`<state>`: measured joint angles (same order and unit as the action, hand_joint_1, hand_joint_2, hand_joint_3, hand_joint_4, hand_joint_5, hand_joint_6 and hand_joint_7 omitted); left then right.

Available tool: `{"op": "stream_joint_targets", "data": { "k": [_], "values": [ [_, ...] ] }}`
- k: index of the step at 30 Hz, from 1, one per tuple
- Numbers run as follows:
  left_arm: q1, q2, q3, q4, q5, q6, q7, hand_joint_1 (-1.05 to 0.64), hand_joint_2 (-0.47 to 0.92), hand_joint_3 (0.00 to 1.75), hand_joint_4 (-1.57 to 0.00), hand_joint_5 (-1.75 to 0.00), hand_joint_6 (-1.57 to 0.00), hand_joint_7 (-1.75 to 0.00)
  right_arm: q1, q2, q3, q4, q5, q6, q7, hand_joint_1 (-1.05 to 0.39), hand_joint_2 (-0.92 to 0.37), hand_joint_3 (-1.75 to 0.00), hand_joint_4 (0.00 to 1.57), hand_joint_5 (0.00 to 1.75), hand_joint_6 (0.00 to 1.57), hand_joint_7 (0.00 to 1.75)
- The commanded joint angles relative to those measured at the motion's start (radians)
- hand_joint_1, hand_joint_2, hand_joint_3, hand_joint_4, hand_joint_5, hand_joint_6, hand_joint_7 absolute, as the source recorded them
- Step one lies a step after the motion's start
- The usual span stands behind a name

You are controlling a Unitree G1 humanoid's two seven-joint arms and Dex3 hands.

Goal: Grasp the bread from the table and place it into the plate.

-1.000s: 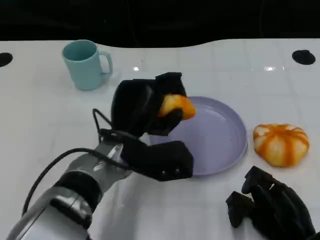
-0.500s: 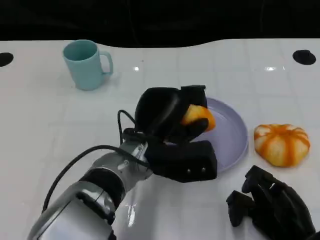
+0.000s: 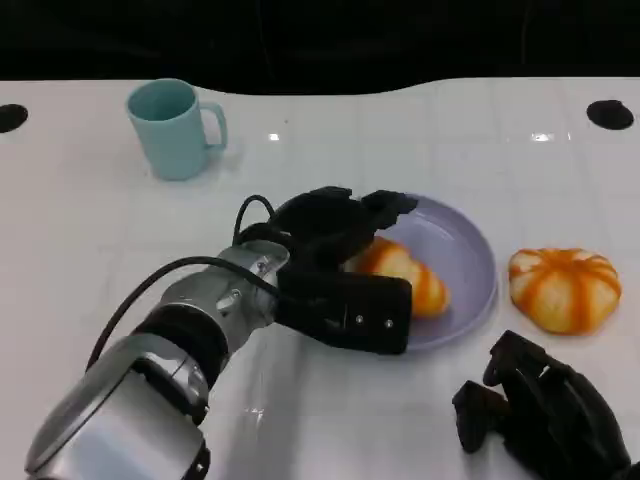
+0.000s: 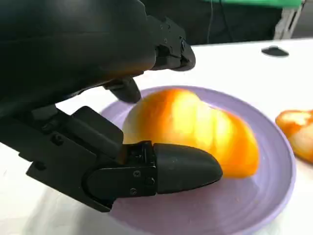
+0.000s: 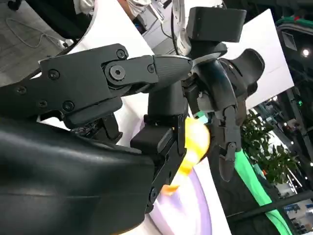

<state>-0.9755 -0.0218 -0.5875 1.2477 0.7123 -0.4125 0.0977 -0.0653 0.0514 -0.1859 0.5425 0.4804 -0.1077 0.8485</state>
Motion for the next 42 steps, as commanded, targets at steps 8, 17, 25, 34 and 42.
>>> {"op": "stream_joint_targets", "data": {
  "k": [8,17,25,34,42],
  "values": [
    [0.12,0.089,0.128,-0.128,-0.177,-0.167,-0.093,-1.05,0.92,0.56,0.0,-1.1,-0.02,-0.72,0.0,-0.016,-0.009,-0.003,0.01,0.009,0.001,-0.57,-0.92,-0.23,0.78,1.67,0.67,1.45],
    [0.283,0.03,0.377,-0.174,-0.529,-0.326,-0.228,-1.05,0.92,0.27,-0.86,-1.42,-0.64,-1.19,0.001,-0.015,-0.003,-0.004,0.003,-0.006,0.008,-0.57,-0.92,-0.25,0.78,1.68,0.66,1.46],
    [0.399,-0.002,0.524,-0.25,-0.801,-0.32,-0.526,-1.05,0.92,0.19,-1.19,-1.42,-1.16,-1.18,0.008,-0.009,-0.002,-0.02,0.008,0.0,0.006,-0.56,-0.92,-0.26,0.77,1.72,0.66,1.49],
    [0.563,-0.02,0.621,-0.468,-1.094,0.001,-0.88,-1.05,0.9,0.01,-1.42,-0.92,-1.55,-0.39,0.023,-0.014,0.002,-0.051,0.007,0.027,-0.007,-0.57,-0.92,-0.24,0.77,1.73,0.66,1.49],
    [0.709,-0.043,0.65,-0.658,-1.205,0.228,-0.948,-1.05,0.81,0.0,-1.57,-0.74,-1.57,-0.46,0.034,-0.009,0.003,-0.073,0.012,0.047,-0.013,-0.57,-0.92,-0.23,0.77,1.73,0.67,1.49]
  ]
}}
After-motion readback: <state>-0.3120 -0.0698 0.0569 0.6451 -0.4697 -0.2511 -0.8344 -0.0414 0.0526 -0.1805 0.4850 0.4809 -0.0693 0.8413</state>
